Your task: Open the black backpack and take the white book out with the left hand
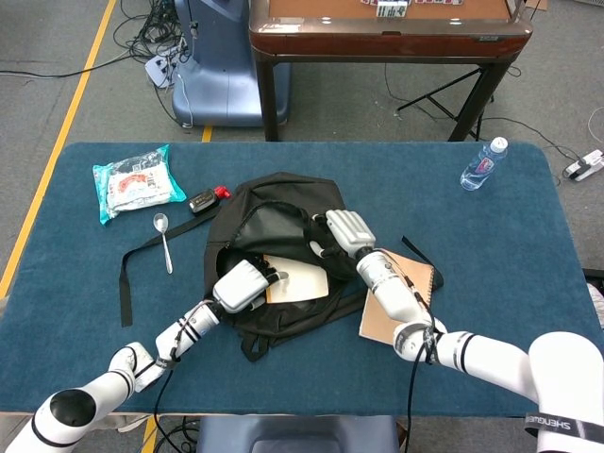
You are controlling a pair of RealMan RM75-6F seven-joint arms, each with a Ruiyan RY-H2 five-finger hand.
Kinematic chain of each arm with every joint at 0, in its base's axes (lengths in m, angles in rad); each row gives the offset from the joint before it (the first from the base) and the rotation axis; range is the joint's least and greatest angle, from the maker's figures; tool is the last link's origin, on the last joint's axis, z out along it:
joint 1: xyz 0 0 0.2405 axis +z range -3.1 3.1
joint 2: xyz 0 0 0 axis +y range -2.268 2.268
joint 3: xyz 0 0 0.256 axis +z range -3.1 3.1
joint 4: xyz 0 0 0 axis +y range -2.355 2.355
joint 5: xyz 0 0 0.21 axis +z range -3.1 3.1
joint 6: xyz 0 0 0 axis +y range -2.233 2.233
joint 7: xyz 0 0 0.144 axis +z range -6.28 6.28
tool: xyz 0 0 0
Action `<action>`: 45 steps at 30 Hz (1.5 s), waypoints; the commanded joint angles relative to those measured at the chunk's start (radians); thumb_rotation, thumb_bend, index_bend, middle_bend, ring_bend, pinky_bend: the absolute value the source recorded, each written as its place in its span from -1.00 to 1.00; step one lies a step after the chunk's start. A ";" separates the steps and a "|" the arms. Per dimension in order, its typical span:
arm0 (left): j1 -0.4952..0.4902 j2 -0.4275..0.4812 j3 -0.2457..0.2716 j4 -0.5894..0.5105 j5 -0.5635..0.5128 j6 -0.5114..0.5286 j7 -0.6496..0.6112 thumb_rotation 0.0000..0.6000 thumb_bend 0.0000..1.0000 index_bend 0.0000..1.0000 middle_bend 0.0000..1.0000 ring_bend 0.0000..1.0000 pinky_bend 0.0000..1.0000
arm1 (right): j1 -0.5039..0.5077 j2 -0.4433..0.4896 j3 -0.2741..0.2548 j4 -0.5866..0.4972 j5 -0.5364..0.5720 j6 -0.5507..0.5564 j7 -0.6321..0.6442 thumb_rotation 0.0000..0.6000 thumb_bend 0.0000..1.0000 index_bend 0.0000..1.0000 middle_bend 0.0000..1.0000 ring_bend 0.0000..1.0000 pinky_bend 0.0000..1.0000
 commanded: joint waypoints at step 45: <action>0.039 -0.070 -0.087 0.028 -0.116 0.246 0.012 1.00 -0.13 0.51 0.37 0.17 0.09 | -0.015 0.018 0.012 0.018 -0.021 -0.028 0.069 1.00 -0.11 0.35 0.14 -0.12 -0.22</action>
